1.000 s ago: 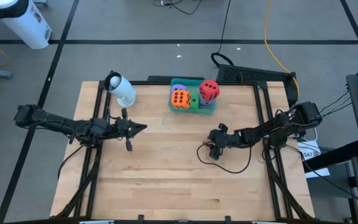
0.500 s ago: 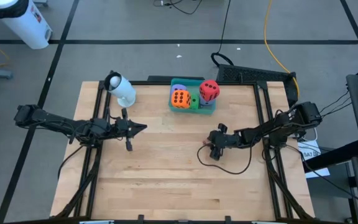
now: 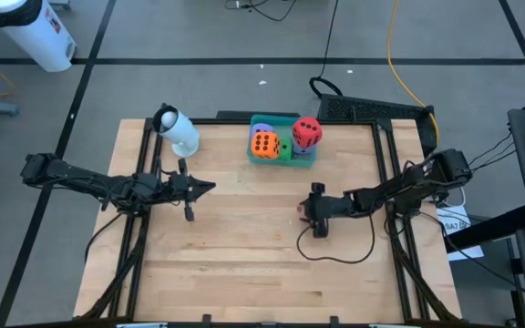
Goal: Pick & Place Dice
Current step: Put the small red dice into the green bin
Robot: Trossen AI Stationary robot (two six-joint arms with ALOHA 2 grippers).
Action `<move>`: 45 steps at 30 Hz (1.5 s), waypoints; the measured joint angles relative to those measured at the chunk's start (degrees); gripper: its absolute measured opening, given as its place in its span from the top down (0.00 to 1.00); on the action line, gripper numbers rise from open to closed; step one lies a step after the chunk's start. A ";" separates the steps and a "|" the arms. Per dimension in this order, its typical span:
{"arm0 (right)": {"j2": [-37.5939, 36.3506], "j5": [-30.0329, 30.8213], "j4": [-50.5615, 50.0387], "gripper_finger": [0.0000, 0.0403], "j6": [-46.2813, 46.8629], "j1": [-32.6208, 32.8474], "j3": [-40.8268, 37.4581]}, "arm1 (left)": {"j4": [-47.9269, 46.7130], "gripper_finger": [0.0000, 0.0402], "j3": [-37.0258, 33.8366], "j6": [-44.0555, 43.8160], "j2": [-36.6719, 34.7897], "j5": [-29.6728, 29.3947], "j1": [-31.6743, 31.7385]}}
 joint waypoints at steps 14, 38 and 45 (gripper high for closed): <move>0.00 -13.94 -0.12 0.52 -0.06 -9.05 0.00 | -0.02 0.94 0.00 1.57 -0.01 -0.02 0.02; -0.02 -15.24 8.92 0.59 -7.20 -9.10 -5.09 | -0.02 0.94 0.00 1.49 0.00 -0.02 0.02; 0.00 -15.38 13.65 0.59 -4.32 -9.07 -5.14 | 0.00 0.94 0.00 1.47 -0.02 -1.44 0.00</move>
